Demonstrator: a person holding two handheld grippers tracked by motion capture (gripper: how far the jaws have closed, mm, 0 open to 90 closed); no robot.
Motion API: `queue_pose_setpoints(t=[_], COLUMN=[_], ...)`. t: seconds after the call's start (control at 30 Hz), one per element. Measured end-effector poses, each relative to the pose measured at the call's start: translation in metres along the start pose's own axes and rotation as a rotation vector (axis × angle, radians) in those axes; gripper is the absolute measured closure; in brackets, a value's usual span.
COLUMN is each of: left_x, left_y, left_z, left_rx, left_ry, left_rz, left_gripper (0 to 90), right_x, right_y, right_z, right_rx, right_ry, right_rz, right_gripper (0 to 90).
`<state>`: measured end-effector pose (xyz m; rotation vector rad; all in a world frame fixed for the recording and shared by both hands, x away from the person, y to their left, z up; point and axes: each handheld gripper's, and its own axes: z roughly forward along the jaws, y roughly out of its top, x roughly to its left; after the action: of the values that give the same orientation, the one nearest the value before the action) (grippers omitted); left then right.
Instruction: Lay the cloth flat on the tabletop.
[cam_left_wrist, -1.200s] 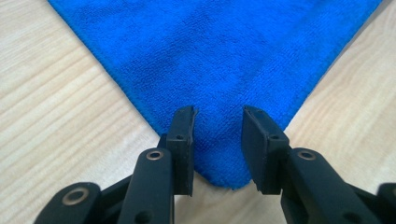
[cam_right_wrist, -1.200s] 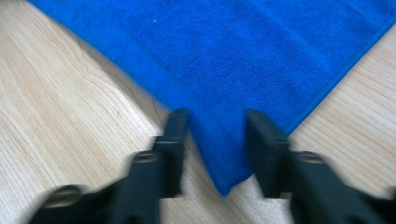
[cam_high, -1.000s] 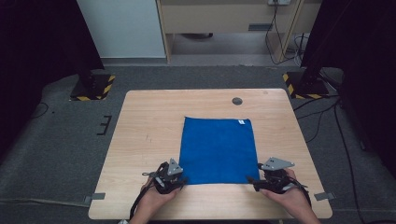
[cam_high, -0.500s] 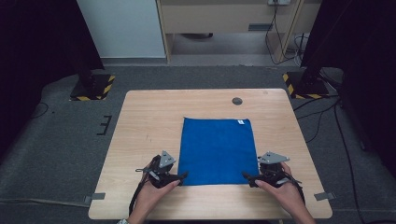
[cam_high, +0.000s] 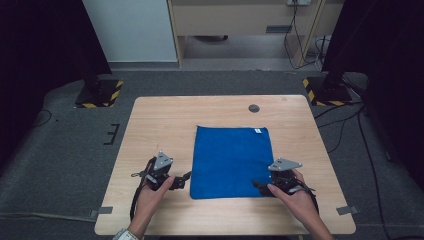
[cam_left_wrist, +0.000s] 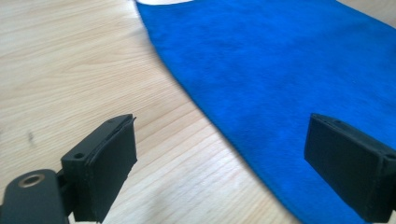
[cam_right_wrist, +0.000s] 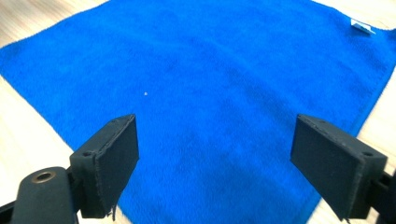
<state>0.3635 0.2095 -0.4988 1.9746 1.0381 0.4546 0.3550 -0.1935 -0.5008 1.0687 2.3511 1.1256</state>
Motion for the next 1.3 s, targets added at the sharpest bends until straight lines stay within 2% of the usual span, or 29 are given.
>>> queue_pose_setpoints(t=[0.27,0.47,0.57,0.8,1.0,1.07,1.3], left_x=[0.014,0.03,0.037,0.049,0.058,0.059,0.055], left_y=[-0.003,-0.006,-0.003,0.017,0.036,0.042,0.062], left_z=[-0.003,-0.007,-0.009,-0.006,0.003,0.006,0.014], left_rx=[0.013,0.005,0.001,-0.002,0.007,0.006,0.026], left_ry=[0.048,0.061,0.062,0.067,0.037,0.03,0.014], left_rz=[-0.001,-0.045,-0.047,-0.036,-0.024,-0.024,0.017], left_gripper=[8.0,8.0,8.0,7.9,7.3,7.3,7.0], right_x=[0.008,0.021,0.029,0.048,0.065,0.071,0.088], right_y=[0.014,0.029,0.037,0.05,0.058,0.061,0.072], right_z=[0.016,0.028,0.033,0.046,0.059,0.063,0.072], right_rx=[0.017,0.026,0.024,0.029,0.037,0.041,0.045], right_ry=[0.016,0.048,0.065,0.107,0.146,0.159,0.178], right_rz=[-0.017,-0.046,-0.061,-0.082,-0.103,-0.109,-0.132], right_gripper=[16.6,16.6,16.9,18.3,18.4,18.4,18.0])
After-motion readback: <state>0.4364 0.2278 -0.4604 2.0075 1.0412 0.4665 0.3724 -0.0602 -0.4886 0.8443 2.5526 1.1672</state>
